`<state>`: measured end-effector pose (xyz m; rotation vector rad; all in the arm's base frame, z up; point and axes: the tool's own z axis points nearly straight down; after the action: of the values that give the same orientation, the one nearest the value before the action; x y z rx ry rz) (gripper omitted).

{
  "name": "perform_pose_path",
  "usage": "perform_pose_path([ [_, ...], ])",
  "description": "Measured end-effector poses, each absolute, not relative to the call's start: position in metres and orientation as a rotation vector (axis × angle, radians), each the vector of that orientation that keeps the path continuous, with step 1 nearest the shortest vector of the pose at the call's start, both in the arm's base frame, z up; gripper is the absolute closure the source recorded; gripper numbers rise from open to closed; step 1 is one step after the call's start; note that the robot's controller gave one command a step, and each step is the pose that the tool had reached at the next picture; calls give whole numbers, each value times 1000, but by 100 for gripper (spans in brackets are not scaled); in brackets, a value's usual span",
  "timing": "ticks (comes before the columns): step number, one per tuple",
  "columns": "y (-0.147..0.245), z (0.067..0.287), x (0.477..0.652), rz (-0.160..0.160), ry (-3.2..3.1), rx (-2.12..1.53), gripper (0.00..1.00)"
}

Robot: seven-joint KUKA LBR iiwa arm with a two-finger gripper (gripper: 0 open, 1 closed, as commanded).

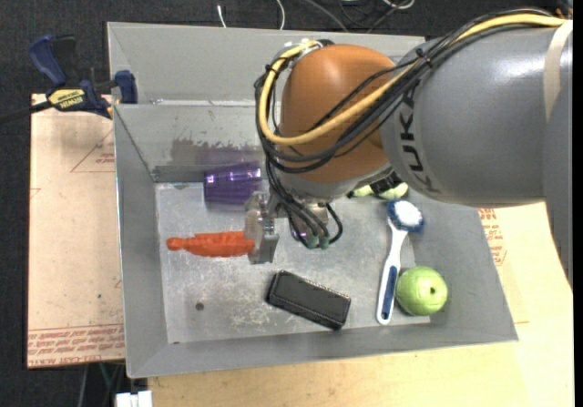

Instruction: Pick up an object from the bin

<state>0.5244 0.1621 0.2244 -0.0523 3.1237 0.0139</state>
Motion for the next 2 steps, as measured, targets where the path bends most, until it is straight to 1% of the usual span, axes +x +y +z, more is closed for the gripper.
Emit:
perform_pose_path([
  [1, 165, 156, 515, 10, 3123, -312, 100],
  [2, 180, 194, 570, 21, 3112, 57, 100],
])
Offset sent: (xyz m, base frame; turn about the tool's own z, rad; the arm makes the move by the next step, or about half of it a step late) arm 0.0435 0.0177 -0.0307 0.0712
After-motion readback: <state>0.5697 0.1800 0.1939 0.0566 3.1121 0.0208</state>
